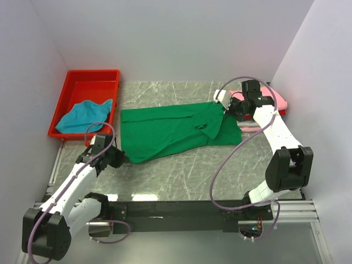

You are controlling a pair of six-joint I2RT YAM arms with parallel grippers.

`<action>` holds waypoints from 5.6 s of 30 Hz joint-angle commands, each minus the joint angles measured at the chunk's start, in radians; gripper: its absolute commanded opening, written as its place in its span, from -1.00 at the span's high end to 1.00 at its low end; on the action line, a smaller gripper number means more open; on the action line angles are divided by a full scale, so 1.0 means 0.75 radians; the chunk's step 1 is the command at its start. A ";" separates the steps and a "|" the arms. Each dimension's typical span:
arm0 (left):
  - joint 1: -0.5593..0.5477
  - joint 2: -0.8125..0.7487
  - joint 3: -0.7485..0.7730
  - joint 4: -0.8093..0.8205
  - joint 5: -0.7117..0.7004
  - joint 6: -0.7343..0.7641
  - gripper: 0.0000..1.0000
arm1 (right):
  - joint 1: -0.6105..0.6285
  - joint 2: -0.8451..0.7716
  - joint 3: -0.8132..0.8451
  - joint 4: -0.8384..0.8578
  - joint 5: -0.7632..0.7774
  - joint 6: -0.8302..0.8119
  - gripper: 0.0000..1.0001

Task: Fold and stack the t-shirts
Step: Fold the tshirt

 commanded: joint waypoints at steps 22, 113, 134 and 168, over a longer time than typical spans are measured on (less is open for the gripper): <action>0.118 0.547 0.371 0.103 0.021 0.144 0.99 | -0.005 0.171 0.130 -0.027 -0.053 -0.044 1.00; 0.182 0.271 0.096 0.453 0.006 0.704 0.05 | -0.016 0.269 0.180 0.145 -0.048 0.181 1.00; 0.016 0.602 0.267 0.363 -0.286 0.778 0.25 | -0.014 0.259 0.153 0.155 -0.073 0.166 1.00; -0.010 0.445 0.098 0.238 -0.370 0.494 0.99 | -0.003 0.271 0.202 0.127 -0.083 0.170 1.00</action>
